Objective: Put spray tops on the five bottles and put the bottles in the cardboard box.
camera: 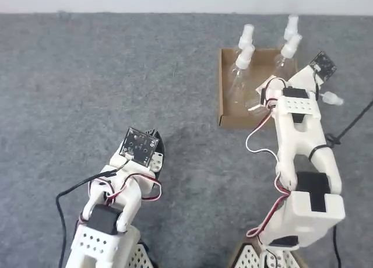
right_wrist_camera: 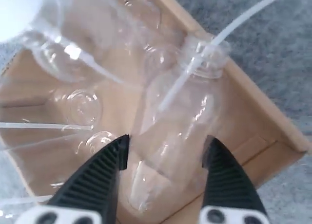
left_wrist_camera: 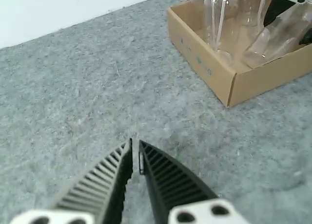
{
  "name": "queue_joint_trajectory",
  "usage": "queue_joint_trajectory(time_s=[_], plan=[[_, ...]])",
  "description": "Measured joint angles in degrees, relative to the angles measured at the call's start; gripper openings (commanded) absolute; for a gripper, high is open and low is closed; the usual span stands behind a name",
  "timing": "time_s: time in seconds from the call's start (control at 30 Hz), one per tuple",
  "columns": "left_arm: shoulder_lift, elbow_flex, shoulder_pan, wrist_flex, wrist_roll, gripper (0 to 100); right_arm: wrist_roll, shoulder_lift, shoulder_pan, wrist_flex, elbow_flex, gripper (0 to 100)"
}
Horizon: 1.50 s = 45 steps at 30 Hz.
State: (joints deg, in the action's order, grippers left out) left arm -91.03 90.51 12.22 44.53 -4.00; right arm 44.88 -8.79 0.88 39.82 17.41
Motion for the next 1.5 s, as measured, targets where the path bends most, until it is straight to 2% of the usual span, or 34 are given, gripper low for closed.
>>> queue_joint_trajectory(time_s=[0.7, 1.1, 1.5], plan=[[0.0, 0.0, 0.0, 0.0, 0.0, 1, 0.0, 2.29, -0.09, 1.49, 0.0, 12.4], [0.0, 0.0, 0.0, 0.0, 0.0, 1, -0.18, 5.19, 4.48, 2.02, 0.0, 12.5], [0.0, 0.0, 0.0, 0.0, 0.0, 1, -0.26, 16.09, 5.63, 11.08, 0.0, 12.8]])
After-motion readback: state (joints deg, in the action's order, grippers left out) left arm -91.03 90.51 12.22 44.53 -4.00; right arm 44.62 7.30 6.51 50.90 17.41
